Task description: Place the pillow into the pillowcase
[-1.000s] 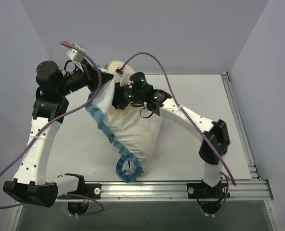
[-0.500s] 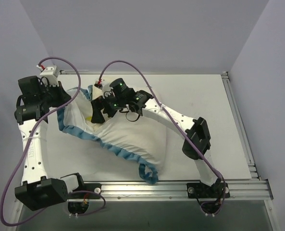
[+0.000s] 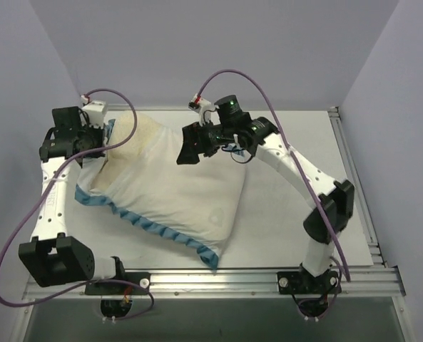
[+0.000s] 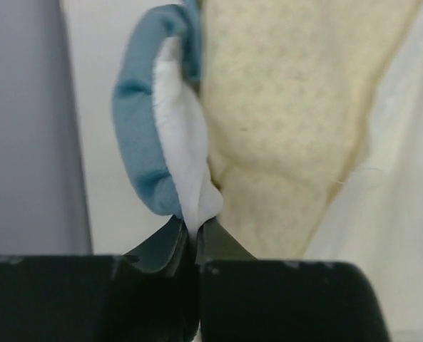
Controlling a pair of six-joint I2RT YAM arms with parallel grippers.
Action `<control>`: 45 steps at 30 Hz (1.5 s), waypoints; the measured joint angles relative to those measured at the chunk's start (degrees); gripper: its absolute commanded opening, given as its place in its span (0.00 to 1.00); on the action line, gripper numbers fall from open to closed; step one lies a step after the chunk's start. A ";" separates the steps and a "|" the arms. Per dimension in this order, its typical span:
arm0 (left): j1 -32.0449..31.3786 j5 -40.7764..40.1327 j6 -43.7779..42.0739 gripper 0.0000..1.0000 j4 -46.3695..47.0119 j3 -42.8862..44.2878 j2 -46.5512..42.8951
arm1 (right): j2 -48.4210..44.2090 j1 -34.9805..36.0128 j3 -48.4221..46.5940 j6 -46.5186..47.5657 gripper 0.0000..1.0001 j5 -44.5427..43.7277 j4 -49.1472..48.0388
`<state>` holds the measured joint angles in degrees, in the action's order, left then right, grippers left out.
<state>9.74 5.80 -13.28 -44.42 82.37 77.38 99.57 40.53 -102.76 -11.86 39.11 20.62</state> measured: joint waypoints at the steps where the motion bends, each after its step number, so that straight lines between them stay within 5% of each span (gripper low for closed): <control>1: -1.01 1.20 -0.20 0.03 -0.02 -0.94 0.04 | 2.27 -1.09 -0.04 0.39 0.82 -0.07 1.03; 8: -6.84 25.38 1.66 0.02 -2.64 -8.28 4.04 | 24.33 -9.16 5.53 5.31 0.77 -2.95 11.39; 12: -8.09 33.86 3.32 0.05 -2.54 -9.88 5.20 | 23.71 -17.20 6.19 9.84 0.74 -4.63 19.65; 15: -8.41 33.05 2.38 0.14 -2.80 -10.45 5.40 | 22.73 -24.20 4.44 14.73 0.79 -9.84 23.69; 19: -7.56 28.35 -3.21 0.78 -4.83 -10.45 8.00 | 21.16 -31.50 -0.24 21.42 0.91 -12.31 25.99; 21: -5.64 28.06 -5.25 0.97 -5.70 -9.99 9.25 | 19.02 -32.09 -2.67 23.04 0.96 -13.20 26.82; 25: -4.74 27.76 -6.05 0.97 -5.73 -4.70 11.56 | 14.93 -30.67 -7.76 22.93 0.97 -14.43 27.78; 33: -19.30 25.59 0.37 0.97 3.67 13.97 27.26 | 23.69 -29.92 -19.50 16.72 0.99 -12.41 26.12; 34: -20.09 25.53 2.23 0.97 4.42 15.74 29.99 | 25.49 -29.42 -19.56 16.28 0.97 -12.11 25.53; 37: -20.65 25.49 7.04 0.97 6.62 20.24 37.59 | 31.36 -26.67 -19.41 15.89 0.36 -10.54 24.76; 38: -20.50 25.49 8.48 0.96 6.67 21.38 39.65 | 33.31 -25.31 -18.14 17.09 0.04 -9.40 24.11; 41: -19.74 26.10 12.07 0.89 7.54 22.67 43.47 | 33.51 -22.95 -9.99 21.38 0.00 -5.18 22.49; 45: -18.03 31.08 15.56 0.76 10.54 21.07 43.10 | 11.87 -19.71 17.09 29.81 0.00 -2.86 13.18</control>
<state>-8.29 36.88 2.28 -33.89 103.44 120.49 111.44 20.82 -85.67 17.96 36.25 33.80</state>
